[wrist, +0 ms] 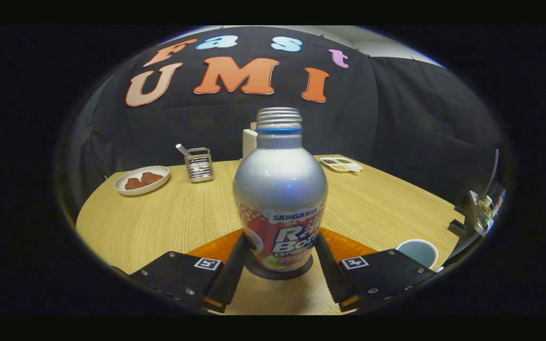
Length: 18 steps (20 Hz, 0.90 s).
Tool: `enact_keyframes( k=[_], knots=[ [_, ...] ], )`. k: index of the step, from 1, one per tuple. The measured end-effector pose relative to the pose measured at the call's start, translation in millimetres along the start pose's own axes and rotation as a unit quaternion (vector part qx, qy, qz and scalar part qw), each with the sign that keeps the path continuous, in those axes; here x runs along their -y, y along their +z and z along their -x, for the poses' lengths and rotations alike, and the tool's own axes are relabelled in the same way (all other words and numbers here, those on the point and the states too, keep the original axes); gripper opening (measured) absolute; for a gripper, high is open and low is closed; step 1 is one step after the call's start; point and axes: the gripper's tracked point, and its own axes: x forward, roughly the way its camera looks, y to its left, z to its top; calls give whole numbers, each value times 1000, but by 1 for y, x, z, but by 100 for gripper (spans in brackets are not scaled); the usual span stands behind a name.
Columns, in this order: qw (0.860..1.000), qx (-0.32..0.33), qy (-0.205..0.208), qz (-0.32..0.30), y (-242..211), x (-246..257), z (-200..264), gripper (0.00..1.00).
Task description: Take the bottle from table, then pour the juice into the cup, finally place the bottle on the coaster
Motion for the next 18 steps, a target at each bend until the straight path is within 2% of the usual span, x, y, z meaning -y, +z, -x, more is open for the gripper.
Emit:
enact_keyframes(
  k=[5, 14, 18],
  knots=[
    [1000, -14, -2, 10, -14, 1, -9, 77],
    [1000, -17, 6, -9, -20, 1, -1, 80],
    [1000, -13, 23, -5, -18, -3, 9, 92]
  ],
)
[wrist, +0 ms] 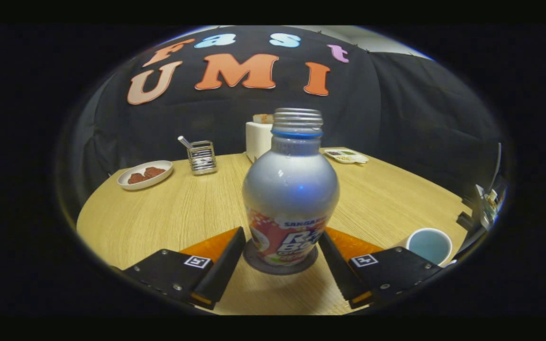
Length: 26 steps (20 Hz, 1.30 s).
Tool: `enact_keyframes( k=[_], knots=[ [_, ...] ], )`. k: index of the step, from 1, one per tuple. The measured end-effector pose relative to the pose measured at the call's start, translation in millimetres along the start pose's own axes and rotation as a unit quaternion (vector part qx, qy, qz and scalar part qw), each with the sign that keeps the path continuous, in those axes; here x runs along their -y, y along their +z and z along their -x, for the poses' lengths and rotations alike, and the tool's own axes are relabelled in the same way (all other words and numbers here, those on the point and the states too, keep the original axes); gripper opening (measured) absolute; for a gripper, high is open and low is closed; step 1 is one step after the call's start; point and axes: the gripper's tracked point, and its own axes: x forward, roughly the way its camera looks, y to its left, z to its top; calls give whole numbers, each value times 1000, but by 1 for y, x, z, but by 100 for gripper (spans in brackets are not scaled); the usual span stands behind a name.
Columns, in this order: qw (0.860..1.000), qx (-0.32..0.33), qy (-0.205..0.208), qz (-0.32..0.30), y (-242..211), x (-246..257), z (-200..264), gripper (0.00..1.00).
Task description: Take the bottle from table, then pour the juice into the cup, finally place the bottle on the coaster
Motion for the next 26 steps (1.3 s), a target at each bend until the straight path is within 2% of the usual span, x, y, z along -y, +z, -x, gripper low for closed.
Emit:
enact_keyframes(
  k=[5, 9, 14, 17, 22, 26],
  knots=[
    [1000, 10, 3, -11, 2, 7, 39, 97],
    [997, 64, 34, -38, 27, -4, 89, 97],
    [990, 134, 50, 0, 58, -13, 162, 97],
    [986, 154, 66, 23, 61, -31, 197, 97],
    [972, 186, 141, 36, 57, -80, 242, 97],
    [963, 198, 179, 44, 50, -100, 261, 97]
  ],
)
